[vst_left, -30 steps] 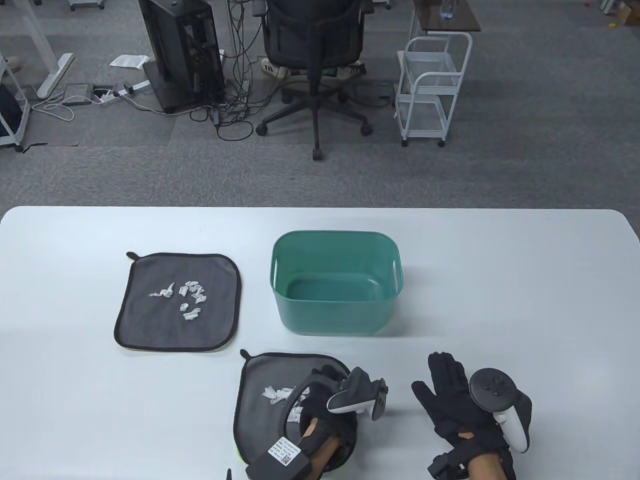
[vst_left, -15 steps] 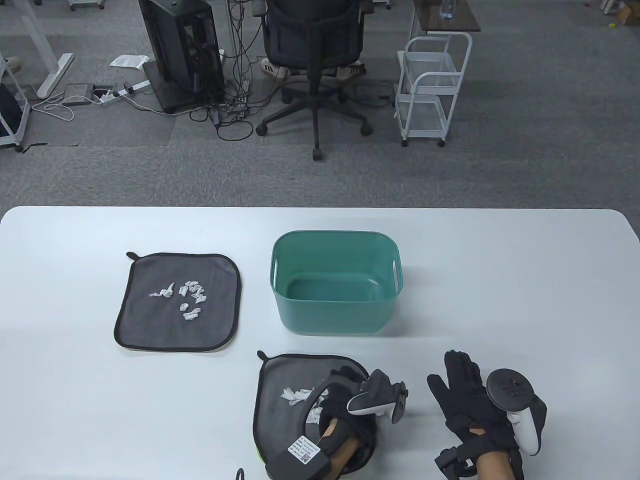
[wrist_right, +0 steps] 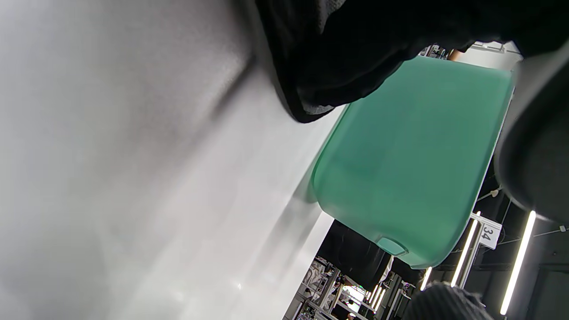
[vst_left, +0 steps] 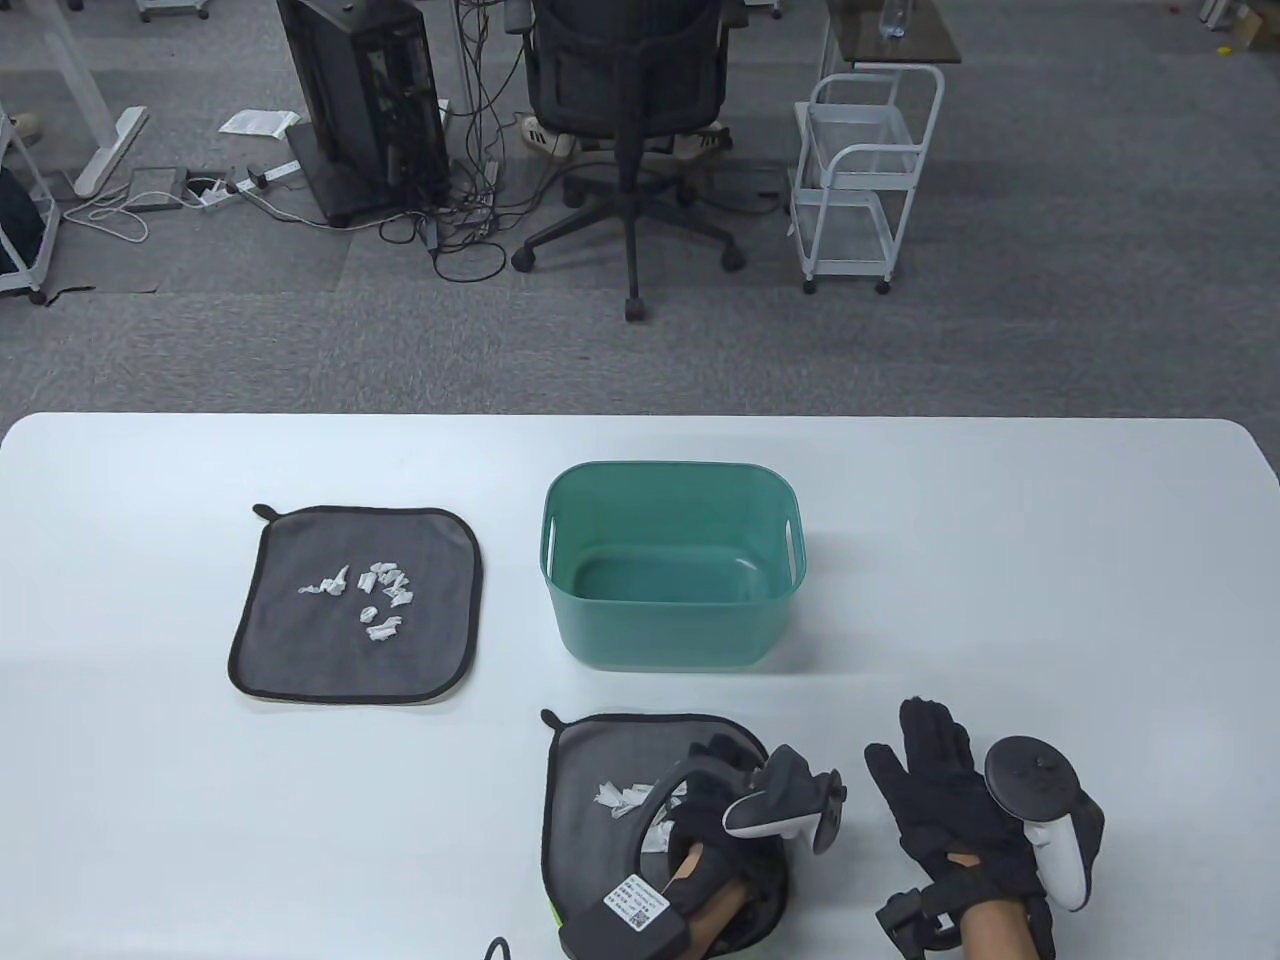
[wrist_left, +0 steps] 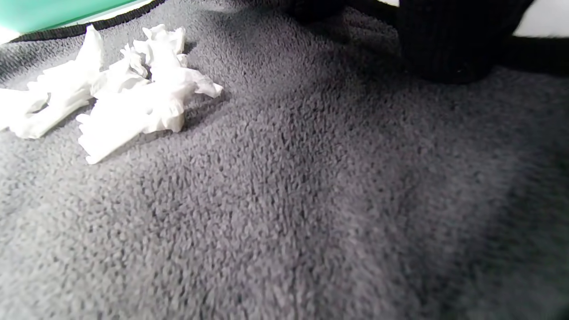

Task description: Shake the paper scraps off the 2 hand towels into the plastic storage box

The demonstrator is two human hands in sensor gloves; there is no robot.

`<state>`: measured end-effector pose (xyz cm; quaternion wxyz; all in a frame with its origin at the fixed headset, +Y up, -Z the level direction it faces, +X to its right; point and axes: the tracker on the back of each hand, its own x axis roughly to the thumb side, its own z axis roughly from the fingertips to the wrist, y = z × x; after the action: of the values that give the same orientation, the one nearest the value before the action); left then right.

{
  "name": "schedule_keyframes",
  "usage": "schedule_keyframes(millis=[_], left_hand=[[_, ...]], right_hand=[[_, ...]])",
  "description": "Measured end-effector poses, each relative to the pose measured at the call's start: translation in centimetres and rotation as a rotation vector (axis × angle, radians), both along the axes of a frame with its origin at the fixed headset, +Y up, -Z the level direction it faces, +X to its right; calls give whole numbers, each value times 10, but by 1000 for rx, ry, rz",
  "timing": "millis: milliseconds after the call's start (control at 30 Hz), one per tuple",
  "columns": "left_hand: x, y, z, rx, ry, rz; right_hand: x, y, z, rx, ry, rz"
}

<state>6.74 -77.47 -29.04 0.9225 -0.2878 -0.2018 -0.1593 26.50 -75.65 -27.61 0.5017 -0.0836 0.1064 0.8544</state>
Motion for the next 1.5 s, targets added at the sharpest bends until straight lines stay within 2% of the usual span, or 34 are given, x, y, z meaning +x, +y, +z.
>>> schedule_keyframes(millis=[167,333,433,500,667,800,933,1100,1233,1400,1500], left_hand=[[-4,1,-1,-20,-1,65],[-23,31,-3,39,20,213],[-44,56,-6,77,73,340],[-64,72,-9,147,112,409],[-122,88,-18,254,241,495],[-175,77,-23,282,370,517],[-199,59,-28,300,497,538],[-202,39,-33,239,523,500],[-204,28,-36,237,509,397],[-203,19,-40,142,507,424],[-200,19,-41,151,502,393]], right_hand=[[1,0,0,5,2,4],[-6,5,-1,28,15,24],[-13,8,-1,48,30,40],[-18,10,-1,63,43,68],[-23,17,0,85,53,115],[-27,23,-1,102,32,174],[-36,32,-1,150,-10,228],[-50,39,-5,156,-14,357],[-64,38,-17,121,-9,417],[-94,23,-36,33,42,544],[-110,9,-44,-19,75,620]])
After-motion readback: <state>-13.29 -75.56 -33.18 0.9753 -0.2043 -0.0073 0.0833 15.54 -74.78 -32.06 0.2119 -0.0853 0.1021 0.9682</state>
